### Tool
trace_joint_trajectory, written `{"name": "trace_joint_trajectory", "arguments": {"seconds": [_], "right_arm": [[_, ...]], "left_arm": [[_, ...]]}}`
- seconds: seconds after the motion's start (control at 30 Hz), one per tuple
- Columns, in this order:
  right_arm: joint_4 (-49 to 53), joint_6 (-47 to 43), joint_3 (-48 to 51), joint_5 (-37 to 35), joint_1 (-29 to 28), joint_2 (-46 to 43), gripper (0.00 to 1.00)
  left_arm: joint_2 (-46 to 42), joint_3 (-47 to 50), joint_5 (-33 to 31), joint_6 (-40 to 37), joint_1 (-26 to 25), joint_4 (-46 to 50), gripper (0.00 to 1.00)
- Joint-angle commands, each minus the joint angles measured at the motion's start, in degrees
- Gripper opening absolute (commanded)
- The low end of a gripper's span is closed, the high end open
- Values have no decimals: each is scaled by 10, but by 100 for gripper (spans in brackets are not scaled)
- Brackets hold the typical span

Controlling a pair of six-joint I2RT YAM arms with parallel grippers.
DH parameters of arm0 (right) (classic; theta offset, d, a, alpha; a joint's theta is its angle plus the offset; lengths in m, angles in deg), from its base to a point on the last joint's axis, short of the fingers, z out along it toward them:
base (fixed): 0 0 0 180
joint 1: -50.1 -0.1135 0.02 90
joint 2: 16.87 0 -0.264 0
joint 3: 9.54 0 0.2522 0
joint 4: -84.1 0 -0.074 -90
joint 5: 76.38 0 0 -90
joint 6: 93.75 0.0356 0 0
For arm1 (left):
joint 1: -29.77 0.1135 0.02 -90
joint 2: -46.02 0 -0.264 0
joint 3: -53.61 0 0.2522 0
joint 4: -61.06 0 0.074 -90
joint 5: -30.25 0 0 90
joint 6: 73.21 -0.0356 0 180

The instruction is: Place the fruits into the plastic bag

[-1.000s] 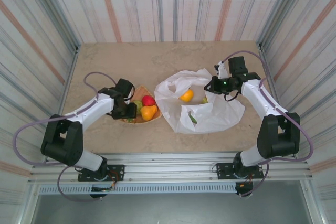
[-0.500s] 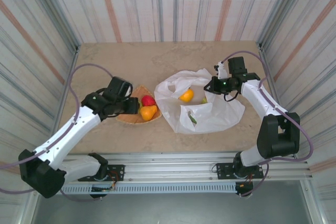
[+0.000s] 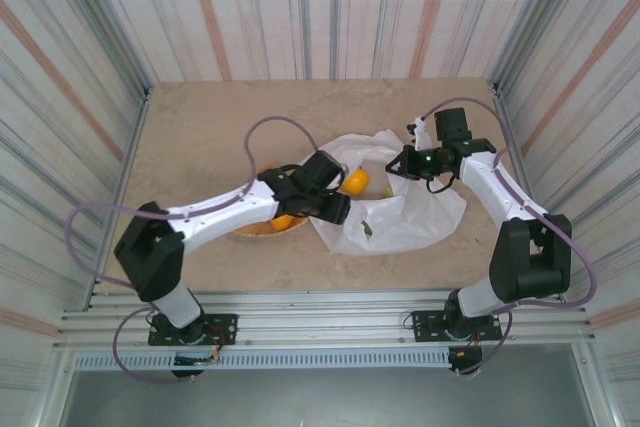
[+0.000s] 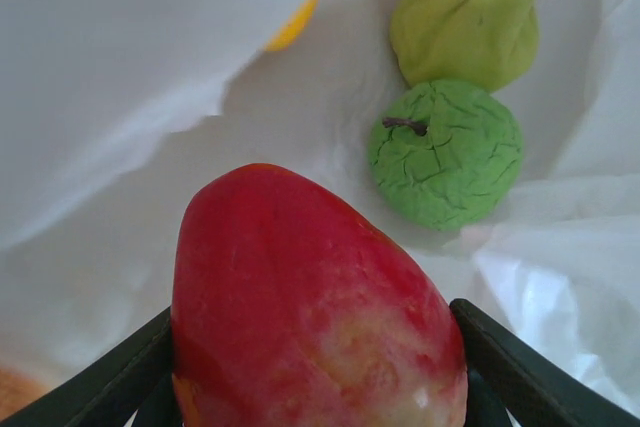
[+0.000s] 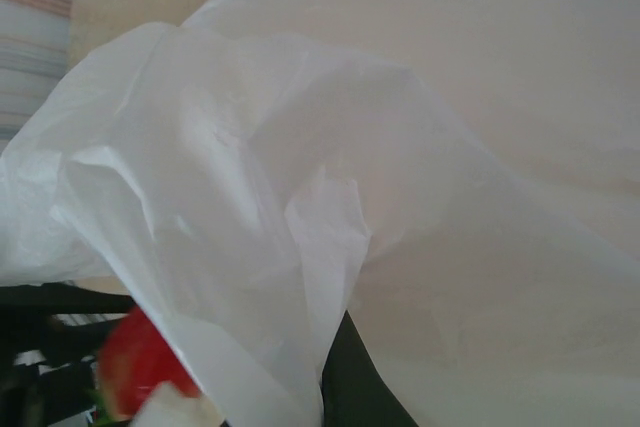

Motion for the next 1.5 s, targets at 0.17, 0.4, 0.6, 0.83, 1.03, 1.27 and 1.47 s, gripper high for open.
{"name": "trace_joint_trajectory", "arguments": {"seconds": [0.17, 0.4, 0.6, 0.83, 1.03, 1.27, 1.47], "right_arm": [[-16, 24, 2, 35, 2, 2, 0], [-40, 38, 23, 33, -1, -2, 0], [-43, 41, 29, 32, -8, -1, 0], [-43, 43, 29, 27, -12, -2, 0], [-40, 40, 29, 22, -12, -2, 0], [-41, 39, 28, 18, -11, -1, 0], [-39, 36, 29, 13, -7, -1, 0]], "left_arm": [[75, -32, 44, 25, -3, -102, 58], [111, -55, 51, 50, -6, -164, 63], [134, -72, 10, 51, -6, -199, 65], [179, -116, 1, 38, -6, -195, 70], [170, -107, -18, 30, -3, -187, 76], [144, -87, -17, 25, 8, -176, 80], [102, -67, -14, 19, 9, -164, 81]]}}
